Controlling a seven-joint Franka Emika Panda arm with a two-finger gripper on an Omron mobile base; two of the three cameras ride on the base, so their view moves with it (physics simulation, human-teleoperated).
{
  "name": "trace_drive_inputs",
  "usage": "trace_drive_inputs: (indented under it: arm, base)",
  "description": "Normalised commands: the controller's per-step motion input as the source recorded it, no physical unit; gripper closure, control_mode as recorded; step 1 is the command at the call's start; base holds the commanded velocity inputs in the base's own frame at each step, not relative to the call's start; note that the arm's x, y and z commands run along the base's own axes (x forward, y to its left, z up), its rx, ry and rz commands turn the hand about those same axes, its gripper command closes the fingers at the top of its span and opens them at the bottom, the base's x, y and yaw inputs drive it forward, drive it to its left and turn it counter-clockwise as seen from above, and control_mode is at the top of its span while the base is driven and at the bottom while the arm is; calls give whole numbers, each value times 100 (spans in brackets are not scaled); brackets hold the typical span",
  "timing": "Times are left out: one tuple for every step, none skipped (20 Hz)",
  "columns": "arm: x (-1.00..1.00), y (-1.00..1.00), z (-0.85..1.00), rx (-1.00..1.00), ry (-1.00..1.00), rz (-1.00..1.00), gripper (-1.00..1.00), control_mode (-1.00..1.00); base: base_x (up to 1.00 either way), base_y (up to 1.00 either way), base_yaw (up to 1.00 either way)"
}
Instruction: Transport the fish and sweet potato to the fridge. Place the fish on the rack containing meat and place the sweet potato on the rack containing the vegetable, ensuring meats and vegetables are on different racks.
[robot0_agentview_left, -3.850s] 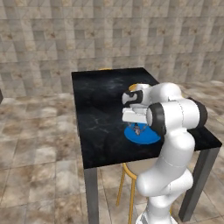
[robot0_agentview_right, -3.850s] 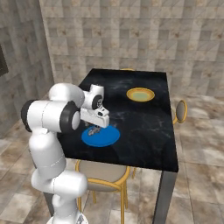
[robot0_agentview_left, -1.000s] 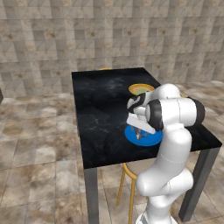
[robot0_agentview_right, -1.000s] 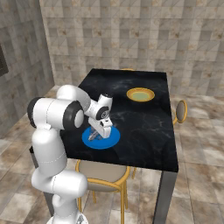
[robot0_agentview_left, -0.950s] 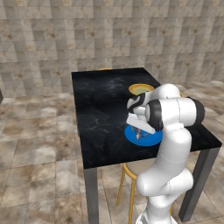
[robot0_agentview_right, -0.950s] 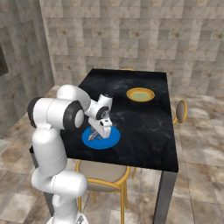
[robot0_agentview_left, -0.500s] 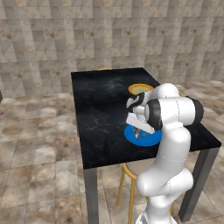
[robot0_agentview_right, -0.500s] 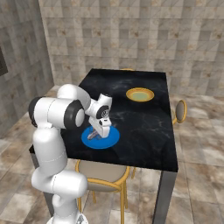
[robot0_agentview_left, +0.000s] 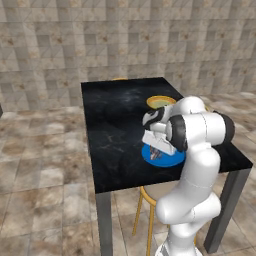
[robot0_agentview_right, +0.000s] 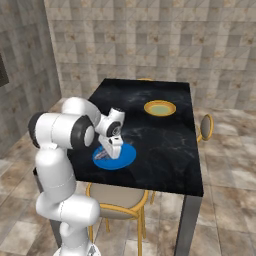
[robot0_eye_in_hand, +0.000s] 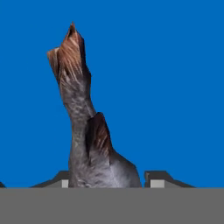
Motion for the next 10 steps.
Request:
trace_drive_inputs:
  arm:
    - [-42, 11, 0, 0, 0, -7, 100, -100]
    - [-41, 0, 20, 0, 0, -9, 100, -100]
    - [-61, 0, 59, 0, 2, -9, 100, -100]
    - [-72, 0, 100, 0, 3, -10, 100, -100]
    - [-89, -3, 100, -3, 0, -6, 100, -100]
    - [-89, -13, 100, -2, 0, -3, 100, -100]
    - [-89, -11, 100, -3, 0, -3, 100, -100]
    - [-91, -13, 100, -3, 0, -3, 100, -100]
    - [-92, -7, 100, -5, -3, -5, 100, -100]
    - [-99, -12, 100, -3, 0, -5, 100, -100]
  base:
    - [0, 0, 0]
    - [0, 0, 0]
    - [0, 0, 0]
    - [0, 0, 0]
    - [0, 0, 0]
    - [0, 0, 0]
    - [0, 0, 0]
    - [0, 0, 0]
    - [0, 0, 0]
    - [0, 0, 0]
